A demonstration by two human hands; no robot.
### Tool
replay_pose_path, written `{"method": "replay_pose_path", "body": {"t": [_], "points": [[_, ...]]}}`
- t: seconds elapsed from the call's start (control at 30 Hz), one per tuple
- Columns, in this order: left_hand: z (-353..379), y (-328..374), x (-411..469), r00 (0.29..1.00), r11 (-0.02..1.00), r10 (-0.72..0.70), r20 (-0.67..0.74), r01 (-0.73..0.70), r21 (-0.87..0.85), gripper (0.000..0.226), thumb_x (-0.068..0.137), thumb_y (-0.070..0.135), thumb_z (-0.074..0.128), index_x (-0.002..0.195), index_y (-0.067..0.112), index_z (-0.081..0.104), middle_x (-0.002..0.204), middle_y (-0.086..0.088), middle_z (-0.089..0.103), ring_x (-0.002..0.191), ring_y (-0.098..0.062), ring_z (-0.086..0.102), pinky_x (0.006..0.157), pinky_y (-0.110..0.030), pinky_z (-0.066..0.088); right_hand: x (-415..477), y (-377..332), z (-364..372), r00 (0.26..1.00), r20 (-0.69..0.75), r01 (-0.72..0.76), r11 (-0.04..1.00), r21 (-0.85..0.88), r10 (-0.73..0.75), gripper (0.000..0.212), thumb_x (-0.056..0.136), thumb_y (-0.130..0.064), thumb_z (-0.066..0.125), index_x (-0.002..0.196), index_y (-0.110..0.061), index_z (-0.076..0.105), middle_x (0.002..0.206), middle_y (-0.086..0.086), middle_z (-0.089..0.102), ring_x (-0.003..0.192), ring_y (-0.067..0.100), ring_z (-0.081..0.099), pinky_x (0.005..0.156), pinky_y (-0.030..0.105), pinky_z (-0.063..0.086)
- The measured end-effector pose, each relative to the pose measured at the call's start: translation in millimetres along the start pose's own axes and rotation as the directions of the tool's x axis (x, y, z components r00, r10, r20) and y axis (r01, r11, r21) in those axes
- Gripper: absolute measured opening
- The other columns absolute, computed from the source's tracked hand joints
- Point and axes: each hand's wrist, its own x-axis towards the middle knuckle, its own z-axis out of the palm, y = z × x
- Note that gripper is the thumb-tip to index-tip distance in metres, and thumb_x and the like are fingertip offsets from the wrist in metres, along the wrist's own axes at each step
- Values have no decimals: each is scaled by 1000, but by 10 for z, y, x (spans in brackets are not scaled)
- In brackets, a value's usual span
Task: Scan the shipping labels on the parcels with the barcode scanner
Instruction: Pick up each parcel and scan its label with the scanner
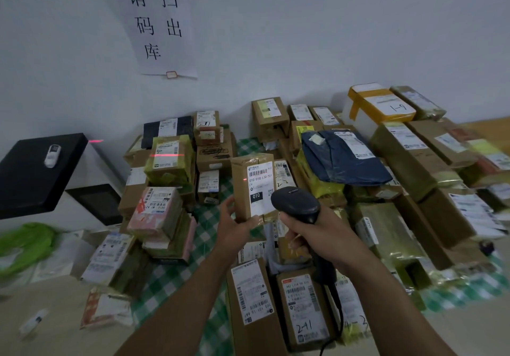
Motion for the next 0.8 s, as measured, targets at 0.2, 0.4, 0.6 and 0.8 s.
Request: {"method": "replay_pose_path", "body": {"t": [0.2,0.4,0.6,0.8], "points": [[-51,-81,-10,1000,1000,5,-4,-5,-16,79,80,7,86,141,27,39,129,9,57,113,-14,65,86,-36,60,-18,-2,13,1000,16,-18,1000,17,18,14,97,-34,73,110,-32,69,79,5,76,68,16,70,60,25,53],[-123,-140,36,1000,1000,18,-23,-18,-11,73,84,7,83,137,32,40,132,6,57,112,-12,64,90,-40,59,3,34,17,999,27,-31,999,40,30,19,96,-33,74,114,-26,70,81,4,76,69,18,70,60,26,52],[-572,-207,108,993,997,46,-106,-39,73,75,92,14,76,157,26,40,142,-2,60,118,-19,65,102,-48,55,-22,128,-11,999,-18,-34,999,24,34,25,96,-26,74,119,-34,67,93,-5,78,66,2,71,56,16,52],[-1042,-529,163,983,980,-95,-156,119,157,56,91,26,78,143,19,57,134,-4,60,117,-26,62,100,-48,56,-38,270,57,998,-13,-67,996,-55,67,21,96,-22,74,114,-31,68,89,-8,76,66,-3,69,54,13,50]]}}
